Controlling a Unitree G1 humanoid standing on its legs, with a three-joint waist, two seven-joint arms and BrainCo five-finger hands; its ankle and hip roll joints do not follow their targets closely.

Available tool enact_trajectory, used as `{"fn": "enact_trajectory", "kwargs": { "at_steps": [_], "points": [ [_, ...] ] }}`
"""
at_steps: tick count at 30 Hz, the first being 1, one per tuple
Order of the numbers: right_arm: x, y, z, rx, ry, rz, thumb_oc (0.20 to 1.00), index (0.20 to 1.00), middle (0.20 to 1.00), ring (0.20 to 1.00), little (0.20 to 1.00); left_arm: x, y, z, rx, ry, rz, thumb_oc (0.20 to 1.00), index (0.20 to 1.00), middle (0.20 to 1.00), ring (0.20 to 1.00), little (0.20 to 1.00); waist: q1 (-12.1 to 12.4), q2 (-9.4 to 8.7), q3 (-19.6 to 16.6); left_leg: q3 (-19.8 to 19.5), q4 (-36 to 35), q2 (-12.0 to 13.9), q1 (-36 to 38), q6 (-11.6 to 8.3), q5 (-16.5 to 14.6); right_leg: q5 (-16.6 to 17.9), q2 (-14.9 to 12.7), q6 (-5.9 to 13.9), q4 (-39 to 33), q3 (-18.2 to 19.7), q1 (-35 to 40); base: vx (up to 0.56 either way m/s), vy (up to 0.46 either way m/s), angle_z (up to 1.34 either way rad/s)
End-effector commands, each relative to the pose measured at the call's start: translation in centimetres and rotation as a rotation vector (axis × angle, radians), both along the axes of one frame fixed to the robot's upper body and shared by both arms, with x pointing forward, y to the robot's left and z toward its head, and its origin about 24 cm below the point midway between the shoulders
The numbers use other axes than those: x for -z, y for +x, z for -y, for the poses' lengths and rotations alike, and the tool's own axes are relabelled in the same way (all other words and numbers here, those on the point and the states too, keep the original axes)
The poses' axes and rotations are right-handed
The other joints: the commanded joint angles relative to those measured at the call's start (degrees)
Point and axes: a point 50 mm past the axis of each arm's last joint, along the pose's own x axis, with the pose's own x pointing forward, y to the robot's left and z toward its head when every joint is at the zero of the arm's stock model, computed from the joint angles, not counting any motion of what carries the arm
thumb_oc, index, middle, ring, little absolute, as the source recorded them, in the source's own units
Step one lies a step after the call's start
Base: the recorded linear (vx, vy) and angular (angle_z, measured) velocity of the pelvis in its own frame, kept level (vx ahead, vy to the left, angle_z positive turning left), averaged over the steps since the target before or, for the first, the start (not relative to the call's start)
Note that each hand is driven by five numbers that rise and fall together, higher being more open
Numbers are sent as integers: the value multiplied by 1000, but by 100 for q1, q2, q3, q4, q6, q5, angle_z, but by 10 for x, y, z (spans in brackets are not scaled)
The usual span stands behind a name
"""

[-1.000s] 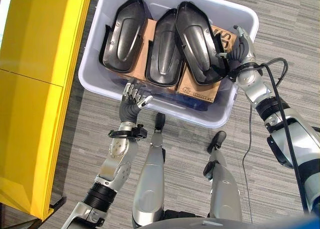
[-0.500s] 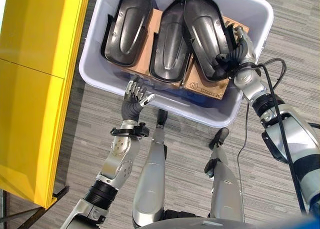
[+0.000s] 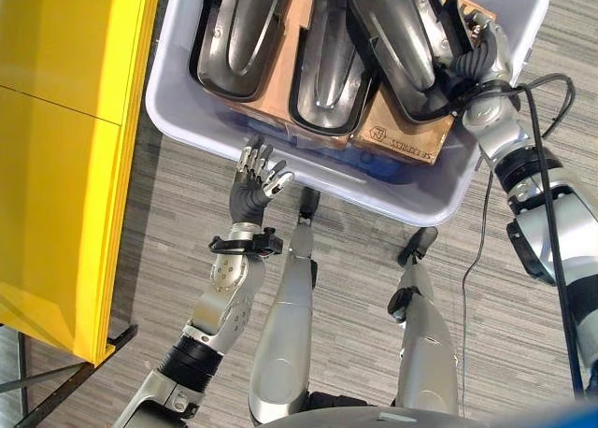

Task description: Move parts from the plastic box to the shelf.

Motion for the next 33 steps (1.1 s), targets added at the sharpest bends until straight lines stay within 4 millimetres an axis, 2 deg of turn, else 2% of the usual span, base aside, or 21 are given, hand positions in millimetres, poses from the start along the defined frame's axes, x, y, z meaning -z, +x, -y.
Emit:
{"fn": "enact_trajectory", "kwargs": {
  "at_steps": [1,9,16,19,25,27,30,33],
  "points": [
    [56,-1,22,80,-66,-259,200,200,200,200,200,-23,-9,11,61,15,137,1000,1000,1000,1000,1000,126,173,30,60,-228,68,388,126,-272,-94,-225,250,314,323,267,0,0,0],
    [70,1,-2,-4,-68,-250,200,200,200,200,200,-21,-7,8,44,11,127,1000,1000,1000,1000,1000,32,90,30,87,-227,76,845,134,-331,-110,-248,259,311,340,670,0,0,0],
    [73,-1,-17,-86,-2,-204,200,200,200,200,200,-15,-6,-1,30,23,96,1000,1000,1000,1000,1000,-4,-72,30,137,-263,122,1540,102,-349,-72,-264,266,225,351,1326,-8,1,-2],
    [66,-2,-22,-121,22,-161,200,200,200,200,200,-12,-7,-5,24,35,86,1000,1000,1000,1000,1000,-15,-120,29,175,-324,162,1867,77,-341,-88,-248,265,186,355,1613,-10,-13,-8],
    [46,-12,-37,-248,108,-5,200,200,200,200,200,5,-15,-23,-9,55,14,1000,1000,1000,1000,1000,-133,-261,-429,275,-523,259,2343,28,-303,-49,-182,277,-33,408,1974,13,-5,-10],
    [39,-21,-40,-303,169,80,200,200,200,200,200,11,-17,-30,-33,57,-13,1000,1000,1000,1000,1000,-218,-298,-623,344,-650,299,2515,-13,-271,-33,-148,282,-128,423,2089,27,-22,-23],
    [40,-29,-45,-345,204,124,200,200,200,200,200,16,-21,-36,-46,63,-37,1000,1000,1000,1000,1000,-261,-323,-806,377,-689,333,2648,-28,-281,-50,-112,278,-170,430,2185,36,-43,-21],
    [43,-45,-61,-450,267,185,200,200,200,200,200,29,-29,-45,-60,72,-93,1000,1000,1000,1000,1000,-375,-361,-1146,467,-677,411,3022,-8,-386,-192,-68,264,-61,532,2419,76,-57,-9]
  ]
}}
